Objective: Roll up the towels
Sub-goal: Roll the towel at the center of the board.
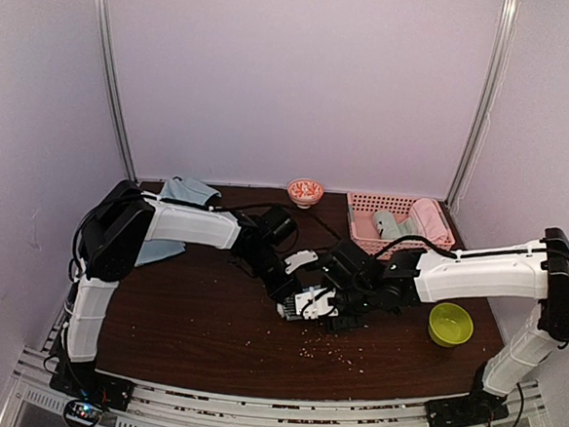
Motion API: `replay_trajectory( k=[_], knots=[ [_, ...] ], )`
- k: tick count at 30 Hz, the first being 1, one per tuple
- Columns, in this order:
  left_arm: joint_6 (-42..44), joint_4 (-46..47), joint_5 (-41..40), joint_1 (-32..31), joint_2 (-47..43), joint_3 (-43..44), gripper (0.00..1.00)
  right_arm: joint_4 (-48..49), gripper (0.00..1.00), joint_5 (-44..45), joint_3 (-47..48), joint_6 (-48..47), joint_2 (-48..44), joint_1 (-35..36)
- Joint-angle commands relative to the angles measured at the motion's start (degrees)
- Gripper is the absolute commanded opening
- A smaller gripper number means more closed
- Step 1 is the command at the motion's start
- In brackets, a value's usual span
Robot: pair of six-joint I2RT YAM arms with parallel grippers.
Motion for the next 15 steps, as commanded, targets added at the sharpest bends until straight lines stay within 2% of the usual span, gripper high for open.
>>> replay_trajectory(
  k=[1,11,15],
  knots=[
    [0.06,-3.79,0.57,0.08,2.52,-0.83,0.01,10.1,0.66,5.71,-0.37,-2.33,2.9,0.66],
    [1.53,-3.78,1.77,0.07,1.79,-1.04,0.01,13.57,0.67,7.07,-0.75,-5.82,10.22,0.58],
    [2.86,-3.78,3.38,0.08,1.12,-1.26,0.01,15.61,0.62,7.76,-1.18,-6.66,11.75,0.53]
  ],
)
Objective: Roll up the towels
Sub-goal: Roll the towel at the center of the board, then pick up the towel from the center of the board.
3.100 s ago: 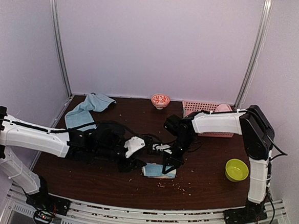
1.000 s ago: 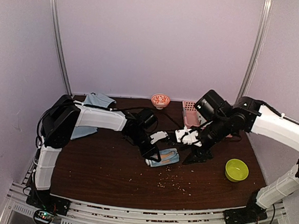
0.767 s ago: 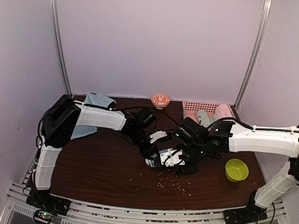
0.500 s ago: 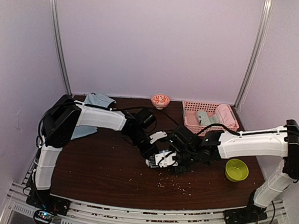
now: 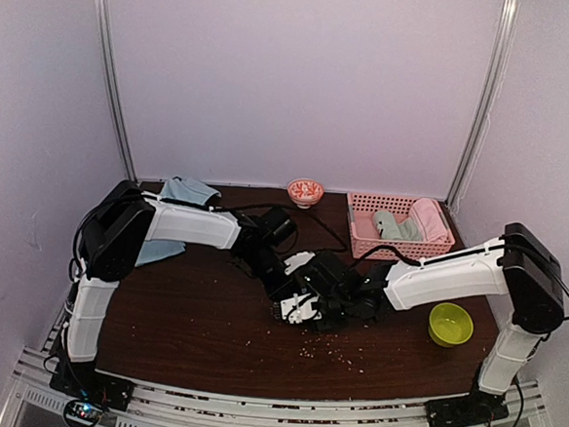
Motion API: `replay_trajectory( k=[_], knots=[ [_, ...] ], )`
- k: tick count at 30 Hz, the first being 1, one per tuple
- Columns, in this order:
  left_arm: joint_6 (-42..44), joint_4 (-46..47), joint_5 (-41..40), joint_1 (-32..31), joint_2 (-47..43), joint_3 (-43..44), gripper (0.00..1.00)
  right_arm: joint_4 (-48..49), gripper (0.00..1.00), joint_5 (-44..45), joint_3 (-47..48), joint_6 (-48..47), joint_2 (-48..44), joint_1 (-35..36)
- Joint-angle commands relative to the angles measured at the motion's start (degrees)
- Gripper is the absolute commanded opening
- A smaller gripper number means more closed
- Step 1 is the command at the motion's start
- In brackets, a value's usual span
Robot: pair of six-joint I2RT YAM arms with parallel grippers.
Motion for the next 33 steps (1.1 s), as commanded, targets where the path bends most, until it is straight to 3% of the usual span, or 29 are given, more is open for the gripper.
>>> replay_trajectory(
  k=[1,3,9,13,16,18,23,27,33],
  knots=[
    [2.54,-2.99,2.59,0.01,0.92,-1.28,0.01,3.24,0.61,2.51,-1.41,-2.11,2.39,0.2],
    [3.25,-3.07,3.78,0.01,0.64,-1.22,0.0,4.69,0.56,3.67,-2.04,-3.14,3.35,0.22],
    [3.83,-3.26,5.47,0.01,-0.18,-0.94,0.02,7.32,0.25,5.91,-3.61,-4.98,5.88,0.06],
    [2.42,-0.02,0.53,0.36,-4.08,-3.27,0.34,4.98,0.11,4.4,-2.99,-3.88,4.61,-0.34],
    [-0.96,4.92,-2.14,2.91,-9.75,-7.2,0.49,0.85,0.07,1.93,-1.24,-2.42,2.35,-1.29],
    [-3.33,6.55,-3.05,5.53,-13.88,-8.88,0.54,-1.98,0.06,0.49,-0.05,-1.46,1.05,-2.17],
    [-6.3,9.72,-12.7,9.65,-23.49,-14.04,0.58,-9.37,0.05,-3.54,5.24,2.43,-1.01,-5.48],
    [-6.62,11.24,-19.82,12.36,-29.38,-17.31,0.59,-17.64,0.04,-10.53,16.32,9.16,0.09,-10.92],
    [-5.4,16.48,-22.9,14.45,-35.18,-23.55,0.58,-23.91,0.05,-16.82,34.93,20.23,4.81,-20.95]
  ],
)
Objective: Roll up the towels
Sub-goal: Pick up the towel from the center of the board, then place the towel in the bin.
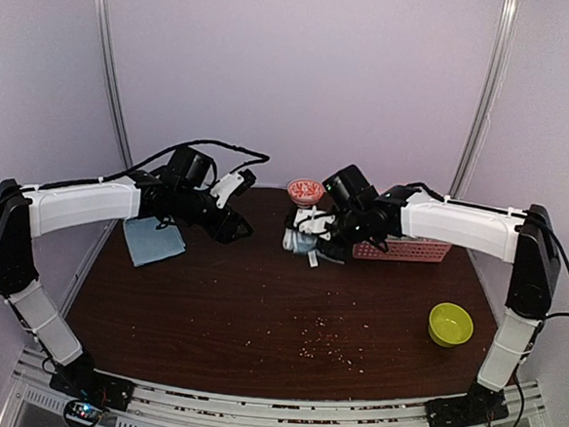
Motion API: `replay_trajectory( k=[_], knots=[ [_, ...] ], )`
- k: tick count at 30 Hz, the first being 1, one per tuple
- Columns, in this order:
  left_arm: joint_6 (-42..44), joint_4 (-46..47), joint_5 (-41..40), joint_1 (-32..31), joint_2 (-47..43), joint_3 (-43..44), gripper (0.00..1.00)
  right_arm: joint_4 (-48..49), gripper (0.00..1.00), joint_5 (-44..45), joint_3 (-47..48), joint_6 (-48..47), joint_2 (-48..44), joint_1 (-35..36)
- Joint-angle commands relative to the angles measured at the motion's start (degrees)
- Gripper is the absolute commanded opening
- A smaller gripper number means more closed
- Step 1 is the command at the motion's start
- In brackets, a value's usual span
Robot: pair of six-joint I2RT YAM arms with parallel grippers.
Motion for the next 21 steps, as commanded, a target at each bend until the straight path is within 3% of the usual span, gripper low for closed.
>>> replay_trajectory(
  k=[1,5,12,21],
  knots=[
    [0.15,5.19,-4.23,0.78,-1.94,-3.63,0.58,-7.12,0.05,-6.93,12.98,11.77,3.9,-7.52],
    [0.27,5.49,-3.32,1.02,-1.67,-4.23,0.58,-7.9,0.0,-2.98,23.09,19.08,10.49,-13.66],
    [0.36,5.83,-3.16,0.97,-1.59,-5.22,0.58,-12.44,0.0,0.7,38.19,33.78,23.6,-22.29],
    [0.28,5.85,-2.93,0.98,-0.53,-5.08,0.57,-12.96,0.0,3.88,40.34,42.14,28.55,-26.08]
  ],
)
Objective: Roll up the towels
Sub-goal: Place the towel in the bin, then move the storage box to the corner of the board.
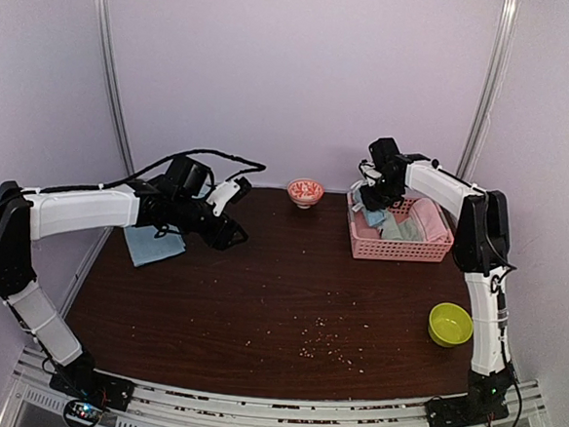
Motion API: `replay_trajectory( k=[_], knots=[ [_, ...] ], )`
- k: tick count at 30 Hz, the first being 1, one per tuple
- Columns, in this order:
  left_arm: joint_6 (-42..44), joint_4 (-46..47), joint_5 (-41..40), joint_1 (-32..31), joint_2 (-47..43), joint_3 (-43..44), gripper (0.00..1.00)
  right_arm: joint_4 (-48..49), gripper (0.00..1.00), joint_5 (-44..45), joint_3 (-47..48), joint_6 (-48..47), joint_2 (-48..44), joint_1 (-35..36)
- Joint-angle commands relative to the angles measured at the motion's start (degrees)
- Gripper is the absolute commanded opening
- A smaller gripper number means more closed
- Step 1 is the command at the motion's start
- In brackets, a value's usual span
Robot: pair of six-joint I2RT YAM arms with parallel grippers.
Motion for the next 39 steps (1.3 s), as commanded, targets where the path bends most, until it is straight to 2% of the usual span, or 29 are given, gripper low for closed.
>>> replay_trajectory(
  k=[1,10,19,28,39],
  knots=[
    [0.25,2.62,0.05,0.37,0.81,-0.25,0.57,-1.32,0.0,0.9,1.57,6.3,-0.78,-0.7],
    [0.45,1.63,-0.23,0.41,2.4,0.78,0.57,-0.59,0.0,-10.29,-9.06,13.76,-3.34,-0.83],
    [-0.2,1.24,0.67,0.43,3.68,1.09,0.57,0.1,0.0,3.0,-11.26,18.75,-2.41,-0.98],
    [-0.77,1.04,2.08,0.43,4.71,1.42,0.55,0.88,0.0,8.46,-13.11,18.01,-4.57,-3.79],
    [-0.84,0.42,2.53,0.37,4.87,1.44,0.55,1.67,0.0,9.81,-15.93,18.57,-5.02,-8.91]
  ],
)
